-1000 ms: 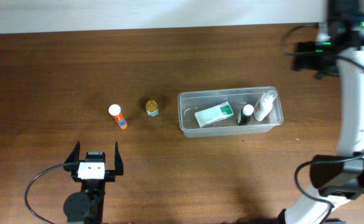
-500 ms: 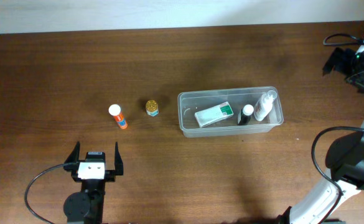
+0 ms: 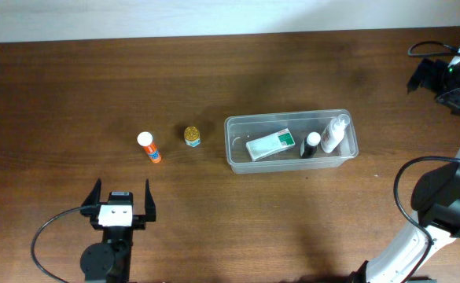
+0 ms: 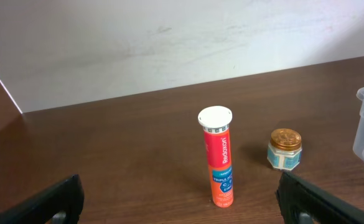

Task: Pack container
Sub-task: 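Open right gripper and withdraw right arm to the side, then reach left gripper over the gold-lidded Tiger Balm jar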

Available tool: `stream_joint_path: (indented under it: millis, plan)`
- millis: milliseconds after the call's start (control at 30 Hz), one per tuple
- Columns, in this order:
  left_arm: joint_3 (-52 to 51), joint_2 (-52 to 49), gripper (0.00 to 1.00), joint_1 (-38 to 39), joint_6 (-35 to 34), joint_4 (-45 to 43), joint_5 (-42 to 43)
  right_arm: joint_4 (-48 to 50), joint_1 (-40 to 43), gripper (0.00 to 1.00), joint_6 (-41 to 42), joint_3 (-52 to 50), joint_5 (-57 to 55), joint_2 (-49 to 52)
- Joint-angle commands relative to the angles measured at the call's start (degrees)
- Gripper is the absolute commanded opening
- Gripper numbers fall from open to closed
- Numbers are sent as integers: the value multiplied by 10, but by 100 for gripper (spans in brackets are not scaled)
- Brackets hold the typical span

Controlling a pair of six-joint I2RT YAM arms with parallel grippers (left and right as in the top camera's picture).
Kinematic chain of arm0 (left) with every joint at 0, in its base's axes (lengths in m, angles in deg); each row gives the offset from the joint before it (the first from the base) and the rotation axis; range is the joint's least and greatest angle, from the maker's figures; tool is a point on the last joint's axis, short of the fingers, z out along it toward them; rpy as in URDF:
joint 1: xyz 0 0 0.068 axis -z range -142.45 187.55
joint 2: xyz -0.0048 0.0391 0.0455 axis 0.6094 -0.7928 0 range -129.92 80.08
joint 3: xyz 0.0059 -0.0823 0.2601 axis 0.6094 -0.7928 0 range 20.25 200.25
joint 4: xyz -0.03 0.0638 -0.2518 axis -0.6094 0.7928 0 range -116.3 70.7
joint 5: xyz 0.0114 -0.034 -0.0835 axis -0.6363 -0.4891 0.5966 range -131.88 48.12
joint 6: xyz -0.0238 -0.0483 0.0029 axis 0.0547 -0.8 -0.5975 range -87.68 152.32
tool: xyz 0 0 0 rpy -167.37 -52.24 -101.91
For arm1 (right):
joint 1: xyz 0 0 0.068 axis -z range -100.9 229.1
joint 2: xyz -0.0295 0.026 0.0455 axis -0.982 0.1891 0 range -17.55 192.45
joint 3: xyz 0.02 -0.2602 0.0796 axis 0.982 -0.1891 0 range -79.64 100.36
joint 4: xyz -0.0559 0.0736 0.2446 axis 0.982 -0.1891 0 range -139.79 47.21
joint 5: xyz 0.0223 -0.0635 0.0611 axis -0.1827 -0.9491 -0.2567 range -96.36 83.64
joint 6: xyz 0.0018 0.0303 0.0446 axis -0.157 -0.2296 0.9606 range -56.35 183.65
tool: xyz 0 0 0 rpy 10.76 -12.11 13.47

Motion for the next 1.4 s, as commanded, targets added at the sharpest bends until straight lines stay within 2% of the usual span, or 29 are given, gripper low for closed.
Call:
stream_joint_path:
  millis: [0,33,100,200,300,367,433,500,600,667,767,900,967,1067,1133,1167,1200,1300,1367]
  plan:
    - [-1,4,99,-2,6,-27,29,2,0,98,7,-1,7,3]
    - [-1,4,99,-2,7,-71,81,2,0,98,7,-1,7,3]
    - [0,4,99,-2,7,-132,134,2,0,98,7,-1,7,3]
    - [28,-6,99,-2,7,-172,146,2,0,98,7,-1,7,3]
    - [108,-60,99,-2,7,-131,157,2,0,98,7,-1,7,3]
    - [187,-130,100,-2,8,-76,176,2,0,98,7,-1,7,3]
    - [287,-228,99,-2,50,-14,261,2,0,98,7,-1,7,3]
    - [353,-295,99,-2,87,8,357,2,0,99,7,-1,7,3]
    - [437,-386,99,-2,89,-9,478,2,0,98,7,-1,7,3]
    - [490,-443,100,-2,78,-8,509,2,0,98,7,-1,7,3]
    - [602,-542,99,11,36,77,464,2,0,98,7,-1,7,3]
    - [787,-675,99,65,57,288,374,2,0,98,7,-1,7,3]
    - [850,-731,99,97,60,346,352,2,0,98,7,-1,7,3]
    - [870,-781,99,113,48,348,357,2,0,98,7,-1,7,3]
    - [870,-804,99,121,32,343,324,2,0,98,7,-1,7,3]
    - [870,-810,99,126,3,345,274,2,0,98,7,-1,7,3]
    - [871,-818,99,139,-58,354,160,2,0,98,7,-1,7,3]
    - [877,-830,99,186,-105,385,-26,2,0,98,7,-1,7,3]
    - [877,-834,99,212,-112,395,-97,2,0,98,7,-1,7,3]
